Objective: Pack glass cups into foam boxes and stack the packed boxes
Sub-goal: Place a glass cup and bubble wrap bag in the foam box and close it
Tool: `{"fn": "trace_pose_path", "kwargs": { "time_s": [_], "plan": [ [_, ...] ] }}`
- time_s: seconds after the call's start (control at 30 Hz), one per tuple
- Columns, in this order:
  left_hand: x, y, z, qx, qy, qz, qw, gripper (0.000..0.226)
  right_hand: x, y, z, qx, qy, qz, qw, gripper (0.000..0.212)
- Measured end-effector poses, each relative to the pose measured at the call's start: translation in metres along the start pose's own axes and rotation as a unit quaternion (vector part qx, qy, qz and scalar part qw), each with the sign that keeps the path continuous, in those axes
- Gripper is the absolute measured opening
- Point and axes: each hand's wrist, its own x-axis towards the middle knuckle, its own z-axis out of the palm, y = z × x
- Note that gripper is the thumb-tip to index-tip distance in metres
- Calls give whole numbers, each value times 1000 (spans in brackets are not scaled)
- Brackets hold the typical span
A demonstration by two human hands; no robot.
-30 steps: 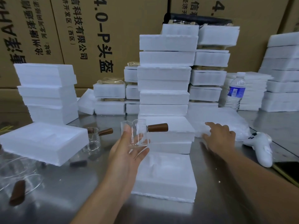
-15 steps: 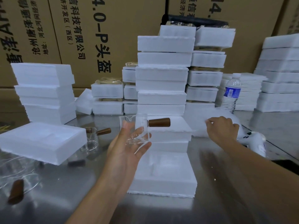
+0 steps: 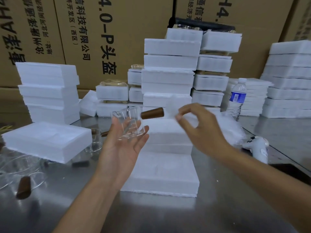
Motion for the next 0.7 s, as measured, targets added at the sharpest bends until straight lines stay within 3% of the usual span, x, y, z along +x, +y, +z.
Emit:
{"fn": "trace_pose_path", "kwargs": {
  "time_s": [0.2, 0.33, 0.4, 0.57, 0.63, 0.7],
  "plan": [
    [2, 7, -2, -26, -20, 19, 999, 54, -47, -30, 43, -62, -193, -39, 978, 17],
    [1, 6, -4, -1, -23, 19, 1000, 55, -68, -34, 59, -90, -253, -21, 963, 38],
    [1, 4, -5, 21, -17, 16, 1000, 53, -72, -33, 56, -65, -219, -7, 974, 46],
    [4, -1, -4, 99, -19, 17, 995, 76, -69, -9, 36, 61, -8, 82, 995, 48],
    [4, -4, -5, 137, -23, 30, 990, 79, -67, -1, 32, 59, 12, 82, 995, 53],
    [3, -7, -3, 186, -24, 31, 982, 93, -66, 5, 31, 24, -20, 60, 998, 54]
  ]
}}
